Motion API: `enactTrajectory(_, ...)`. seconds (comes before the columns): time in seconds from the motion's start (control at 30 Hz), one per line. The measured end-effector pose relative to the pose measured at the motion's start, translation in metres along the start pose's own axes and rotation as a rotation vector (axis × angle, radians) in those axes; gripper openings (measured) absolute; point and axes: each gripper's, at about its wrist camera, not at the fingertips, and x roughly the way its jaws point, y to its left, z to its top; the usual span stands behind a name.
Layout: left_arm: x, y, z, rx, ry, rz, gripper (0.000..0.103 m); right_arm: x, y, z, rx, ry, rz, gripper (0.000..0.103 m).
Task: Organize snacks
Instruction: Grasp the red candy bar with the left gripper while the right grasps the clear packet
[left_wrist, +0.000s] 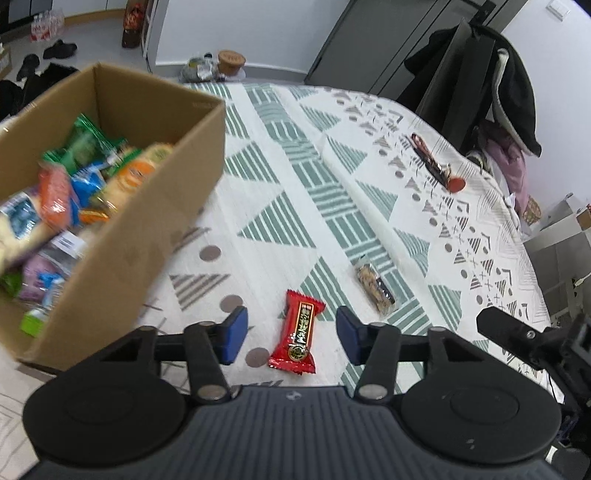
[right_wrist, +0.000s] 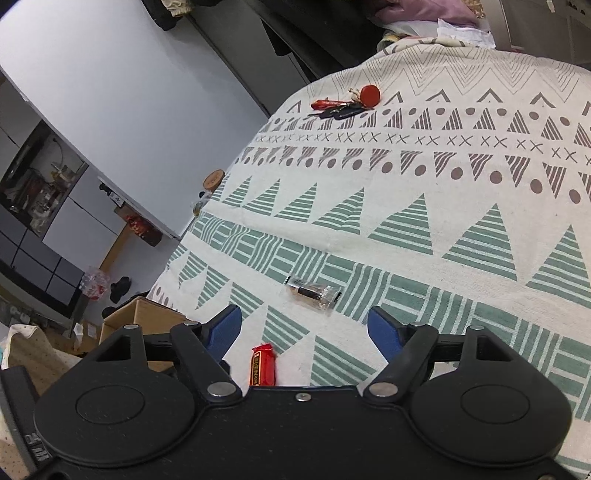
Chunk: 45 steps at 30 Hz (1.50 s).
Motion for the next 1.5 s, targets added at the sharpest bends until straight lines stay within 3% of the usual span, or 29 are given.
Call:
enactTrajectory(0.13, 0.018, -0.003, -0.003, 0.003, 0.029, -0.005, 0.039, 0.008, -0.004, 0.002, 0.005, 0.015, 0.0, 0.073)
enactTrajectory(0.27, 0.036, -0.006, -0.005, 0.015, 0.053, 0.018, 0.038, 0.017, -0.006, 0.004, 0.005, 0.03, 0.001, 0.071)
enactTrajectory(0.43, 0.053, -0.013, -0.005, 0.058, 0.065, 0.057, 0.019, 0.03, -0.007, 0.009, 0.004, 0.035, 0.005, 0.071)
enactTrajectory(0.93, 0.056, 0.0, 0.019, -0.017, 0.028, 0.048, 0.018, 0.08, 0.01, 0.017, -0.061, 0.066, -0.01, 0.062)
enactTrajectory(1.27, 0.059, 0.008, 0.027, -0.031, 0.044, 0.042, 0.018, 0.103, 0.013, 0.021, -0.083, 0.046, -0.039, 0.061)
enactTrajectory(1.5, 0.058, 0.012, 0.027, -0.032, 0.038, 0.055, 0.018, 0.116, 0.016, 0.011, -0.119, 0.1, -0.086, 0.06)
